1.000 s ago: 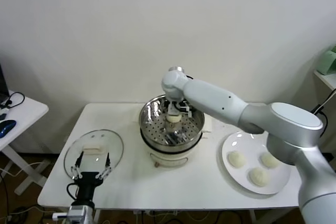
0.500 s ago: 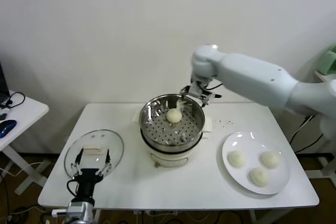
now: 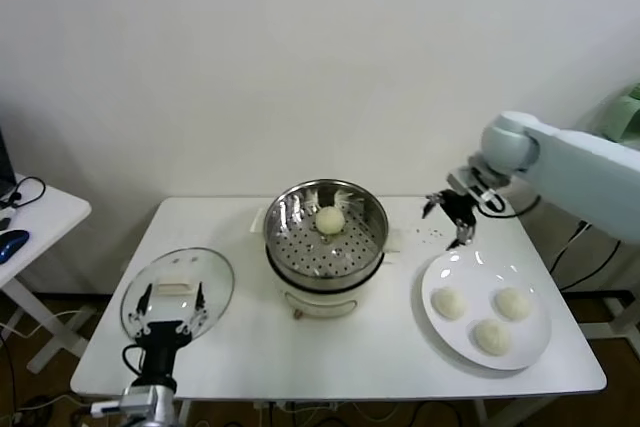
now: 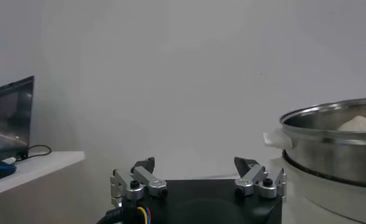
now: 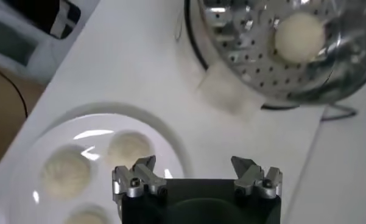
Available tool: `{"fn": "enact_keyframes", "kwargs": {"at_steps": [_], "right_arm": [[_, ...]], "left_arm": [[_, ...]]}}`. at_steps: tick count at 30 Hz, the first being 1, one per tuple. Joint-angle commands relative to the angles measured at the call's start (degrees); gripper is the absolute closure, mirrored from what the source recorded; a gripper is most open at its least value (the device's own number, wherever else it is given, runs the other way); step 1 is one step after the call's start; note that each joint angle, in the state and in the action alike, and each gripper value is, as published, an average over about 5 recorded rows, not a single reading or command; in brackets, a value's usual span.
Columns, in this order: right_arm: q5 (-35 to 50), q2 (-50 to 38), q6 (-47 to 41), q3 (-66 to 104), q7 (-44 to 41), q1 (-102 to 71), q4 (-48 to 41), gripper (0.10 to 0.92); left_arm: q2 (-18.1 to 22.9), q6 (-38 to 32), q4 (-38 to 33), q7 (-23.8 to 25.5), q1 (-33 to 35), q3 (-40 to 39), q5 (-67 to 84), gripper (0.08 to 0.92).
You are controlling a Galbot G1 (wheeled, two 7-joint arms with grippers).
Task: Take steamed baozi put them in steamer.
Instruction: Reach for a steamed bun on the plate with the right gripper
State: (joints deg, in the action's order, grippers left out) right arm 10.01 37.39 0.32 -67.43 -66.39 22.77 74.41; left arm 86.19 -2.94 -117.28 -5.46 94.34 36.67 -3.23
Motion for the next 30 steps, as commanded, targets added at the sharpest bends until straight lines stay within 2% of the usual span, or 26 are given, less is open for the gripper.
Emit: {"fn": "enact_keyframes", "kwargs": {"at_steps": [1, 9, 30], "right_arm": [[-0.95, -7.68, -4.07, 8.73, 1.27, -15.88, 1.3, 0.203], [-4.64, -5.07, -3.43, 15.43, 2.63, -24.6, -2.88, 0.203], [-6.3, 2.55, -3.04, 17.16, 4.27, -25.56, -9.4, 0.203]], "left_arm": [[-0.07, 0.21, -0.33, -0.41, 0.68, 0.09, 0.78, 0.177], [0.14, 0.09, 0.26, -0.42, 1.01, 0.08, 0.59, 0.177], [0.39, 0.07, 2.15, -0.42, 0.54, 0.08, 0.32, 0.177]]}}
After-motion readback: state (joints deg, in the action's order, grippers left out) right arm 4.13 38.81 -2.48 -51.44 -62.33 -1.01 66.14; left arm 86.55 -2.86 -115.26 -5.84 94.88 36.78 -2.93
